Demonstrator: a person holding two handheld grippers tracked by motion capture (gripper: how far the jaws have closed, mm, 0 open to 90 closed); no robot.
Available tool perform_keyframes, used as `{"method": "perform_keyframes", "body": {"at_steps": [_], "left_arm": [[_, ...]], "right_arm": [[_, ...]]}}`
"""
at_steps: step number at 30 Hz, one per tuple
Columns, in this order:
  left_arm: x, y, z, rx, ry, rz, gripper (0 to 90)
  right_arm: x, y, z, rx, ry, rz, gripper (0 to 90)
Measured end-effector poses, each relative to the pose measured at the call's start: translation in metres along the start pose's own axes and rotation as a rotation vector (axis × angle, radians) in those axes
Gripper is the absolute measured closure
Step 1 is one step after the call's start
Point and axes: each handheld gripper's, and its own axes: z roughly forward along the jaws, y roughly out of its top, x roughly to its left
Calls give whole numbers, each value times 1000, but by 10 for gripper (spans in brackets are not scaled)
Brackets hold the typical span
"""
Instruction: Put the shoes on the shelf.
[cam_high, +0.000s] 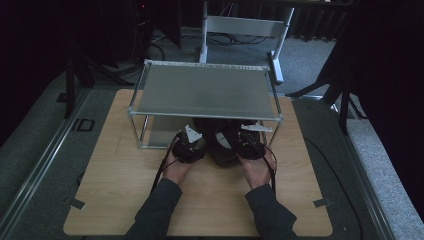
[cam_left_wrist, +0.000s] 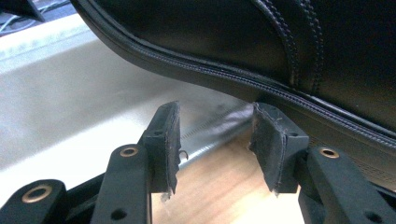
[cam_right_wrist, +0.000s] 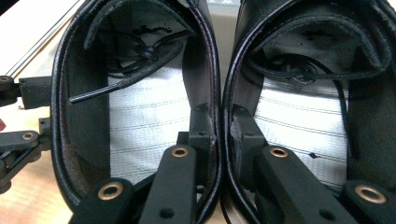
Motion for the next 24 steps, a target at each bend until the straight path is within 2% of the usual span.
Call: {"method": "perform_keyframes", "body": {"at_steps": [1,3,6,12,15,18,24], "left_arm": [[0,0,0,0,0,0,534],[2,2,6,3,26,6,534],[3,2,7,8,18,6,509],[-2,0,1,5,3,25,479],[-8,-3,-6,-7,-4,51,467],[-11,-4,-10,-28,-14,54,462],[-15,-5,-9,-39,-34,78,443]], "right_arm": [[0,1,2,-3,-3,6,813],[-1,2,7,-12,-12,20,813],[-1,2,12,-17,-13,36,814],[-2,6,18,-22,-10,62,814],[1,9,20,-32,-25,64,814],[3,11,23,-39,-38,70,814],[5,10,27,-52,-64,68,813]]}}
